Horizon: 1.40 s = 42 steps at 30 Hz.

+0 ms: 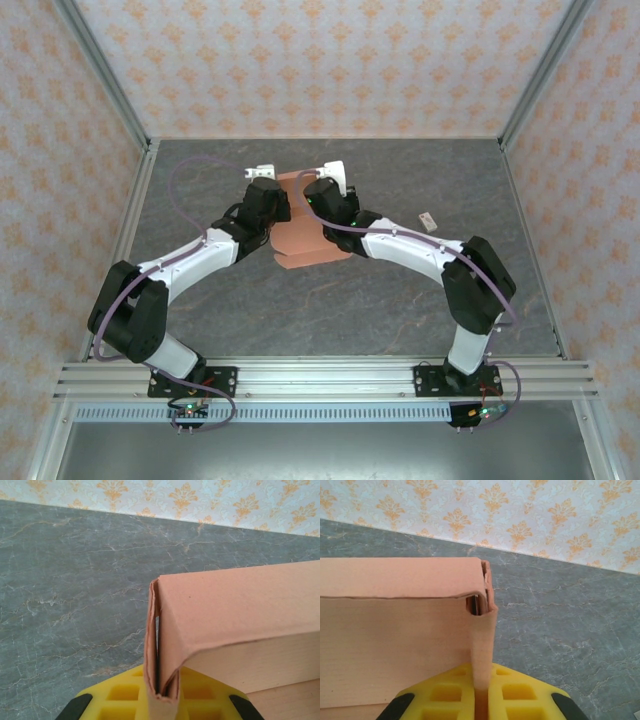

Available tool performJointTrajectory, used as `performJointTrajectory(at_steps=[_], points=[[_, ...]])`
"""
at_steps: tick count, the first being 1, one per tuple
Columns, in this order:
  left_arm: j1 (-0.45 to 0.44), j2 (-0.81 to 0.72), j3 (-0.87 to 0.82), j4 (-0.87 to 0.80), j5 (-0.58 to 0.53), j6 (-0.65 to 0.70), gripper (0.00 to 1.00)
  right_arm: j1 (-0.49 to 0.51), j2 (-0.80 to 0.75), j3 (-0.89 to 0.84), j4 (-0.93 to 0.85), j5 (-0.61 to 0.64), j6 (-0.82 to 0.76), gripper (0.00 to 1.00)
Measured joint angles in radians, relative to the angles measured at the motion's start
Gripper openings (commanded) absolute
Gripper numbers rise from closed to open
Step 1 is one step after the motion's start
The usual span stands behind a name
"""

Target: Fold the paper box

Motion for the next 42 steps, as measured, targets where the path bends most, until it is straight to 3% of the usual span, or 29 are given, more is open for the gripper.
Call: performJointTrajectory(at_steps=[11,19,25,30,42], points=[[0.0,0.008,0.014,-0.052,-0.036,0.005,0.0,-0.03,-0.028,-0.053,0.023,-0.194,-0.008,0.3],[0.0,0.008,0.031,-0.072,-0.048,0.008,0.0,-0.038,-0.11,-0.102,0.021,-0.29,0.014,0.54],[0.017,0.04,0.079,-0.133,-0.042,0.029,0.0,-0.043,-0.207,-0.135,-0.001,-0.391,0.03,0.62],[0.068,0.119,0.196,-0.308,0.056,0.089,0.0,-0.08,-0.335,-0.156,-0.072,-0.472,0.053,0.63],[0.092,0.295,0.477,-0.867,0.284,0.356,0.0,-0.17,-0.515,-0.357,-0.23,-0.457,0.119,0.64]])
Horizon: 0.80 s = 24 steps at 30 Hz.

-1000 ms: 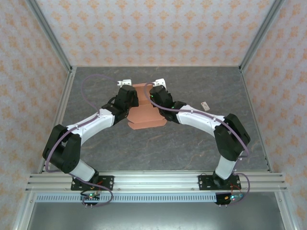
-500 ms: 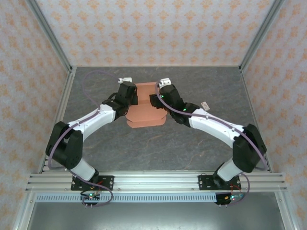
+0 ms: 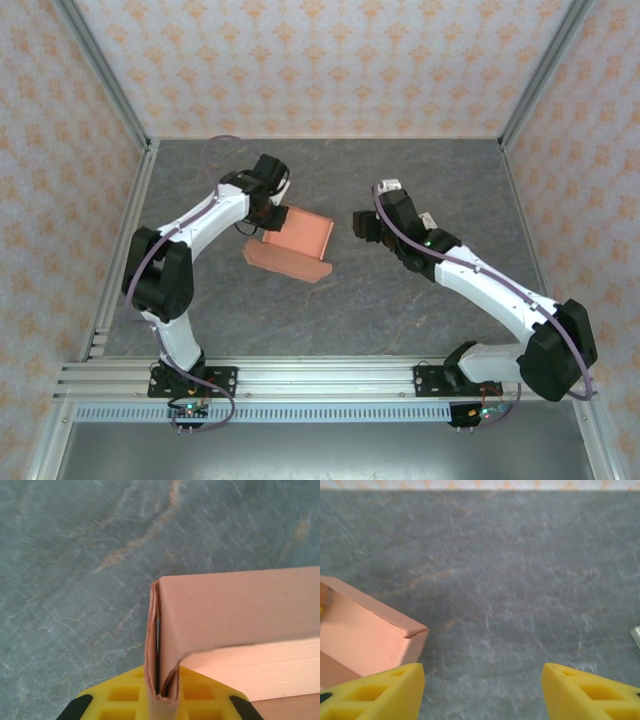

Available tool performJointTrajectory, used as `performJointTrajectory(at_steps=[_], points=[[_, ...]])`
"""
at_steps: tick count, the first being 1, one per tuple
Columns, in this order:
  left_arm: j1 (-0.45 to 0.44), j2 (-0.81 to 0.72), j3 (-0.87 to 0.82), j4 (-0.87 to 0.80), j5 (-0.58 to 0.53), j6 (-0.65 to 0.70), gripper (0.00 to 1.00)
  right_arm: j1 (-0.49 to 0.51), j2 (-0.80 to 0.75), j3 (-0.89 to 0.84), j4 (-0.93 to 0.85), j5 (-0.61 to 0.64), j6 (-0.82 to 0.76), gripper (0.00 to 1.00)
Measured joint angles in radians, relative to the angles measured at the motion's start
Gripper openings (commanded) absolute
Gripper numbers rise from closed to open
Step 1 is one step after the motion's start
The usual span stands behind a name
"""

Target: Fold the paper box

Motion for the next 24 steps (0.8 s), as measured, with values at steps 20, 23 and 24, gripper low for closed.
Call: performJointTrajectory(at_steps=[20,23,24], points=[[-0.182,0.464,0.621,-0.406,-0.029,0.652,0.04,-0.172,-0.095,-0.168,-0.085,-0.132,0.098,0.64],[-0.201,0.53,0.692,-0.447,-0.035,0.698,0.04,-0.172,-0.103,-0.189,-0.087,-0.121,0.106,0.65],[-0.205,0.551,0.717,-0.46,-0.036,0.709,0.05,-0.172,-0.107,-0.197,-0.089,-0.118,0.109,0.65]])
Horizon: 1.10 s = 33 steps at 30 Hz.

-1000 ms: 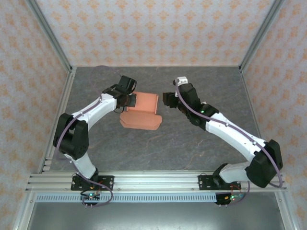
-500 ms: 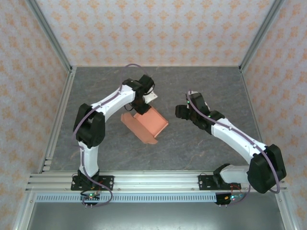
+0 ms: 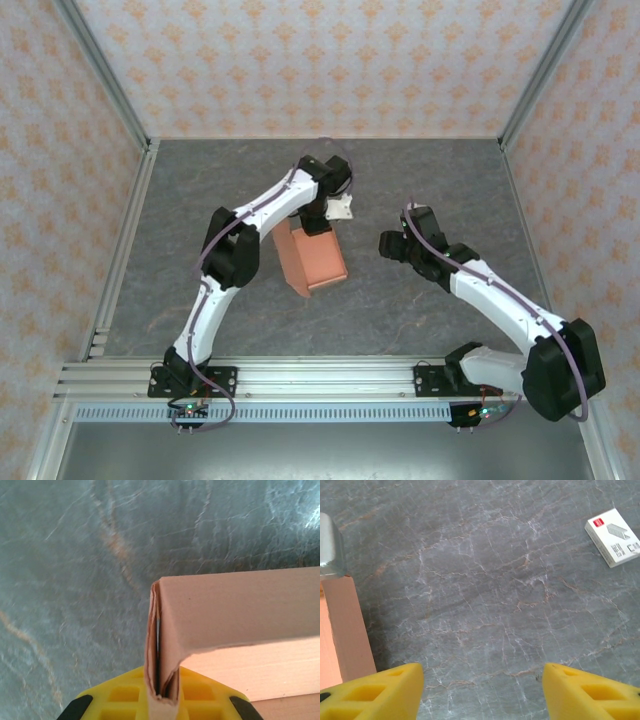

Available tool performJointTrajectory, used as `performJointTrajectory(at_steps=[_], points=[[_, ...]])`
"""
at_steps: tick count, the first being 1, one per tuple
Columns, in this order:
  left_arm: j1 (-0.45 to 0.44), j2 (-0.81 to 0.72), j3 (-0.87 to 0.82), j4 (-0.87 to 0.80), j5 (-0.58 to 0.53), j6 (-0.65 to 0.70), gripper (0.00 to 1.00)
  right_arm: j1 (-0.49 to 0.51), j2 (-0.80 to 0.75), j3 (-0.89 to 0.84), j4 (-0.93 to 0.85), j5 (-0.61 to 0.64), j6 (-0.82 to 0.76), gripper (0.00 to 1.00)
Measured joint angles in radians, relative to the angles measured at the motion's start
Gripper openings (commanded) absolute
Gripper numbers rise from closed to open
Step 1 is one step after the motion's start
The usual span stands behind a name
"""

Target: Fold the paper box

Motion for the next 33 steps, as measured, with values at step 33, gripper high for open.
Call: performJointTrajectory(at_steps=[33], points=[[-0.018,0.194,0.183,-0.062,-0.119,0.071,0.35,0.0,-0.02,-0.03,-0.007,0.032,0.019,0.64]])
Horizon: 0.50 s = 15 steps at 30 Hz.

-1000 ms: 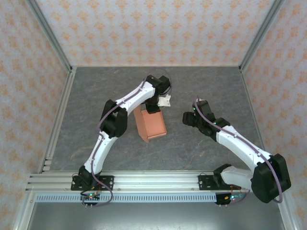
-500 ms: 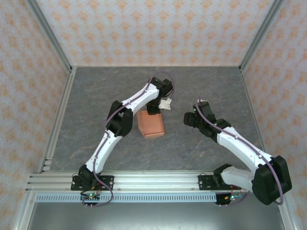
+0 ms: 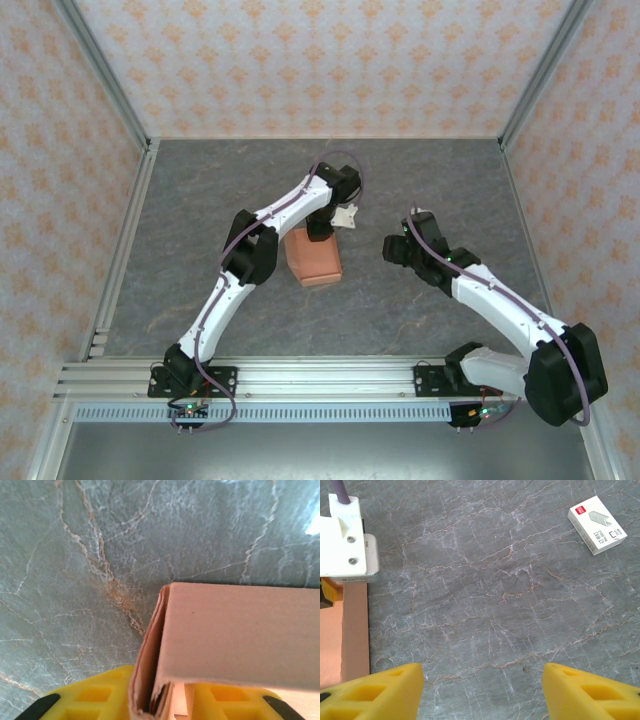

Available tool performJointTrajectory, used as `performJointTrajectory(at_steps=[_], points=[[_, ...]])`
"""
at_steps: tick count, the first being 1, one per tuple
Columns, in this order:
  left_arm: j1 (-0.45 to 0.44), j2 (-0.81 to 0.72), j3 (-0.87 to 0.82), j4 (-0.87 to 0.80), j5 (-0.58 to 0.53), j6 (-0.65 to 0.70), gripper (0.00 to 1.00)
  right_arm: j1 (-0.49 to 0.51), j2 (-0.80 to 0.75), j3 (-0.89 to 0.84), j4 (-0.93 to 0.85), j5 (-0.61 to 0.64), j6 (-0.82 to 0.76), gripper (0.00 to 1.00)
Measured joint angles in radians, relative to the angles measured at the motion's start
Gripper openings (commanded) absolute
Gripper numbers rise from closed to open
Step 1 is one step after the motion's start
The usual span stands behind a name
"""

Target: Fold the paper box

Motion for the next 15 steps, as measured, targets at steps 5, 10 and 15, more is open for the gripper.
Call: performJointTrajectory(at_steps=[5,10,15], points=[[0.0,0.0,0.0,0.0,0.002,0.0,0.41,0.0,0.002,-0.002,0.0,0.0,0.0,0.64],[0.0,0.0,0.0,-0.001,0.01,0.0,0.5,0.0,0.003,-0.004,0.002,-0.003,0.0,0.64],[0.0,-0.01,-0.002,0.0,0.011,0.0,0.55,0.0,0.007,-0.005,0.008,-0.004,0.001,0.64]])
